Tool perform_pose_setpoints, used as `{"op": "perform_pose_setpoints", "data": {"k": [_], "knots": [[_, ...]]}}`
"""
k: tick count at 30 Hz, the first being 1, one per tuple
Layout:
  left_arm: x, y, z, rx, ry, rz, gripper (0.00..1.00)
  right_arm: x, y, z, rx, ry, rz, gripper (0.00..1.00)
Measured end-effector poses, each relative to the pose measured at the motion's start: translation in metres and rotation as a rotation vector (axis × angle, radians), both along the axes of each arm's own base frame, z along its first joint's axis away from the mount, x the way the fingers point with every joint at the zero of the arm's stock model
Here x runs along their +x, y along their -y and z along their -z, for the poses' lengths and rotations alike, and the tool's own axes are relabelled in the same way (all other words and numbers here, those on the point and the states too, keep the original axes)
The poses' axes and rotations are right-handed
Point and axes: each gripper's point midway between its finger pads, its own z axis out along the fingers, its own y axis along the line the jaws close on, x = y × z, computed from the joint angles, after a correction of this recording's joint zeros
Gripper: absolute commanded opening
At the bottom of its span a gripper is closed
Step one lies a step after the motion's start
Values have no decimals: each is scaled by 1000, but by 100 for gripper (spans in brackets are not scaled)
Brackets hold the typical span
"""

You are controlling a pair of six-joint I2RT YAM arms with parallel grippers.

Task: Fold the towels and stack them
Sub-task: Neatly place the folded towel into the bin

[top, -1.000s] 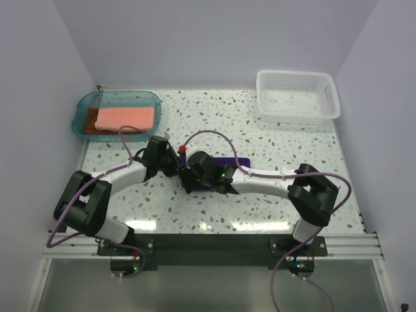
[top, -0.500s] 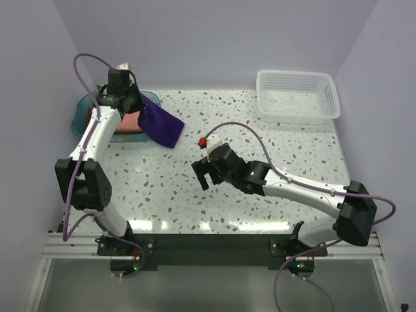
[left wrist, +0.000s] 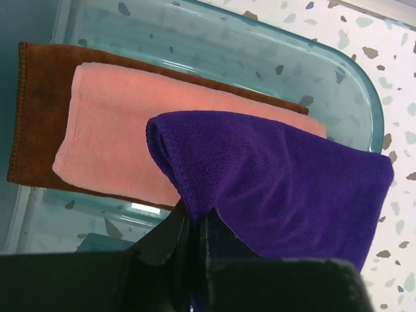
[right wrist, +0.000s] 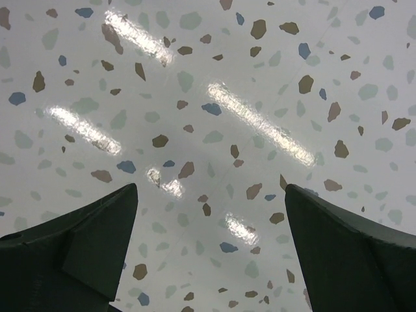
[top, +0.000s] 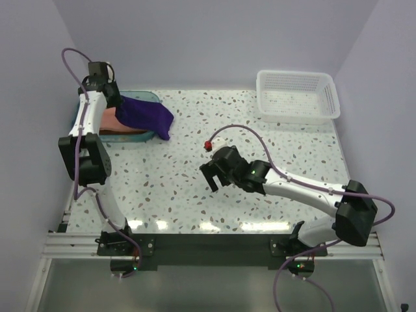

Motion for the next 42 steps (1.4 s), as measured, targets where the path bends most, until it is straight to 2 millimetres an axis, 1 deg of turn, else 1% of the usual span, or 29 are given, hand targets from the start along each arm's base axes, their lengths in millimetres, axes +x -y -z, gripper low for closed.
{"op": "perform_pose_setpoints", "data": {"k": [3,7,11,22,33,38,42], "knots": [[0,-7,7,10,-15,1,1,-1,4,8,-36,-13,-5,99],[0,-17,7,11,-10,-10,2,-1,8,14,-70,-27,-11,99],[0,-28,8,14,-5,-27,3,1,8,15,-88,-29,-16,99],[6,-62,24,10,11,-89,4,5,8,13,-133,-26,-33,99],[-3,-93,46,42,-4,-175,7,7,14,11,-171,-11,-34,99],[-10,-103,55,75,-29,-215,6,9,17,11,-183,-4,-26,99],[-12,-108,57,97,-42,-237,6,10,18,10,-187,-2,-21,99]]}}
